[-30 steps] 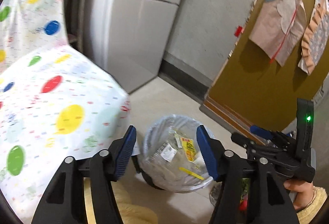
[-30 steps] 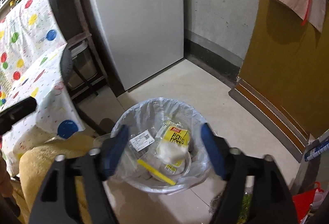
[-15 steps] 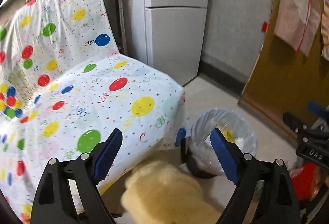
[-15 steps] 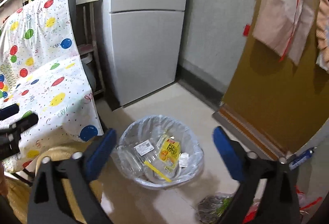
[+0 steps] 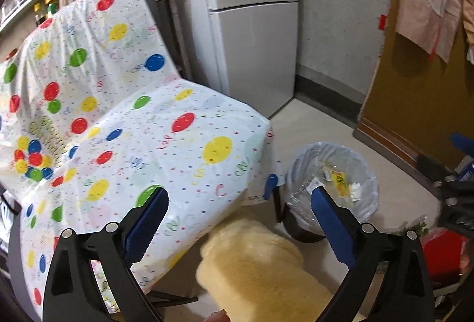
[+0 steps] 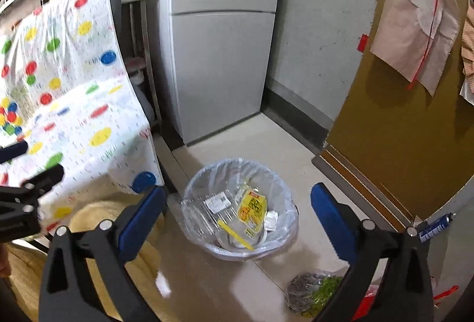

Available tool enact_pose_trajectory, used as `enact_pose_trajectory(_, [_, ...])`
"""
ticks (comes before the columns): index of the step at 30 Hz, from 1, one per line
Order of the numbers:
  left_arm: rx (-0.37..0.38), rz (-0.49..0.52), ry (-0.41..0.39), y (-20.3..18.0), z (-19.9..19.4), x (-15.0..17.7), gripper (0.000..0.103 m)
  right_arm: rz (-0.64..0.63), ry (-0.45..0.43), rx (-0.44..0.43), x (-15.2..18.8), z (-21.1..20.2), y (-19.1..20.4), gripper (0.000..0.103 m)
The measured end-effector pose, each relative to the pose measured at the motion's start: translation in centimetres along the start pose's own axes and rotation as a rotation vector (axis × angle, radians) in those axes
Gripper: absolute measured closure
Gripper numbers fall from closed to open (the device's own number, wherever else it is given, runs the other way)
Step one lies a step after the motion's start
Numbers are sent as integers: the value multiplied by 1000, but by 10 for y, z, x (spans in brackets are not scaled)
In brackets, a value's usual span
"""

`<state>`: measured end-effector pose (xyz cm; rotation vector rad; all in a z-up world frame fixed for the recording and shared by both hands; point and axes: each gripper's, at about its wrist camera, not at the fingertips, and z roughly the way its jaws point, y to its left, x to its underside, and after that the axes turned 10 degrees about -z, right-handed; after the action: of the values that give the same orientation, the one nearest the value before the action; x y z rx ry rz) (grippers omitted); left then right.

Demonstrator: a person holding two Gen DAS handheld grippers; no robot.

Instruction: Collect trash

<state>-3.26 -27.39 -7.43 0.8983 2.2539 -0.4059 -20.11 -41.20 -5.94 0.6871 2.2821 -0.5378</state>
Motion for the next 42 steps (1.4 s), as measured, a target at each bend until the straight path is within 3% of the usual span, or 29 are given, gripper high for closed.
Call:
enact_pose_trajectory(4, [-27, -44, -14, 13, -8, -8, 7, 12, -46, 20, -8, -16, -9, 6])
enact_pose_trajectory(9, [-37, -81, -20, 25, -13, -12, 7, 39, -33, 26, -6, -12, -15, 6])
enact_pose_trajectory(42, [-34, -96, -27, 28, -17, -14, 7, 37, -8, 31, -2, -5, -10, 6])
